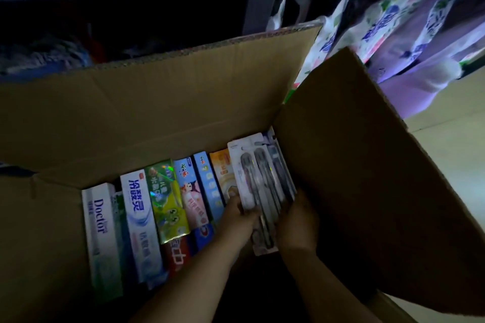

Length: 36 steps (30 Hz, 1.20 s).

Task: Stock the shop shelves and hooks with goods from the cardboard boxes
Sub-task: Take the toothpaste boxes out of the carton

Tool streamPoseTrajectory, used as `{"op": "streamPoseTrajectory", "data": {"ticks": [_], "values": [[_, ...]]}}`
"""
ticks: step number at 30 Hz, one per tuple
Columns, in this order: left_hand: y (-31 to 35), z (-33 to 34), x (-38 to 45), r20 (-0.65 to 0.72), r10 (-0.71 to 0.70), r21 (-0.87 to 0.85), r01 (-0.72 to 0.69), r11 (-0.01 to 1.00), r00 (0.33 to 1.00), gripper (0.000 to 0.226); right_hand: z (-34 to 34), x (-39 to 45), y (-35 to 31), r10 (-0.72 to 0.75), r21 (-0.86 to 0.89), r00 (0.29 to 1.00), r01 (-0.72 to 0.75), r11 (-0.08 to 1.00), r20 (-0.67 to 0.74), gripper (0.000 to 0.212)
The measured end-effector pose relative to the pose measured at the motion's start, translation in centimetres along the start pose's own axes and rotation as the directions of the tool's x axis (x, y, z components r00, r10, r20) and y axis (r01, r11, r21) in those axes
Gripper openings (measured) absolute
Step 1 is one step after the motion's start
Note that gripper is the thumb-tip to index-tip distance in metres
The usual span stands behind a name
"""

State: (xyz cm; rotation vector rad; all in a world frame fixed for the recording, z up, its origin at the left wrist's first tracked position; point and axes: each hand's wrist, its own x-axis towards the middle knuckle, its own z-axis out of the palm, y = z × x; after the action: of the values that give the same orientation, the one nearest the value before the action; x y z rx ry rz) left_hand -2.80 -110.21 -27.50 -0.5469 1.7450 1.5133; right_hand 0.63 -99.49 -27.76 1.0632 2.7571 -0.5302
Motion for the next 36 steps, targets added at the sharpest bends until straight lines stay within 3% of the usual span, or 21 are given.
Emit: {"op": "streamPoseTrajectory", "data": {"ticks": [10, 14, 17, 23, 30, 33, 36], "values": [[-1.2, -1.5, -0.3, 0.010, -0.071, -0.122, 0.071, 0.990, 0.997, 0.031, -4.9, -1.6, -0.3, 0.056, 0.196, 0.997, -0.066, 0.978, 0.058, 0.034], [-1.1, -2.3, -0.5, 0.026, -0.053, -0.154, 0.056, 0.987, 0.998, 0.029, -5.6, -1.0, -0.9, 0.141, 0.432, 0.942, -0.269, 0.861, 0.305, 0.022], [-1.2, -2.7, -0.4, 0.063, -0.056, -0.151, 0.065, 0.986, 0.996, 0.008, -4.2, -0.9, -1.2, 0.141, 0.386, 0.908, -0.303, 0.871, 0.394, 0.016], [-1.6, -3.3, 0.4, 0.081, -0.047, -0.154, 0.059, 0.986, 0.996, 0.036, -3.0, -1.0, -1.2, 0.131, 0.316, 0.942, -0.232, 0.920, 0.310, 0.028], [-2.1, -3.2, 0.7, 0.074, -0.113, -0.257, 0.129, 0.958, 0.991, 0.055, -2.5, -2.3, -1.0, 0.054, 0.275, 0.958, -0.135, 0.952, 0.282, 0.018], [-2.0, -3.1, 0.6, 0.082, -0.099, -0.291, 0.119, 0.949, 0.992, 0.058, -2.4, -2.8, -0.6, 0.042, 0.362, 0.956, -0.151, 0.920, 0.291, 0.014], [-1.9, -3.3, 0.2, 0.095, -0.083, -0.332, 0.110, 0.937, 0.992, 0.057, -2.2, -3.0, -0.8, 0.074, 0.502, 0.936, -0.250, 0.828, 0.345, 0.027]]}}
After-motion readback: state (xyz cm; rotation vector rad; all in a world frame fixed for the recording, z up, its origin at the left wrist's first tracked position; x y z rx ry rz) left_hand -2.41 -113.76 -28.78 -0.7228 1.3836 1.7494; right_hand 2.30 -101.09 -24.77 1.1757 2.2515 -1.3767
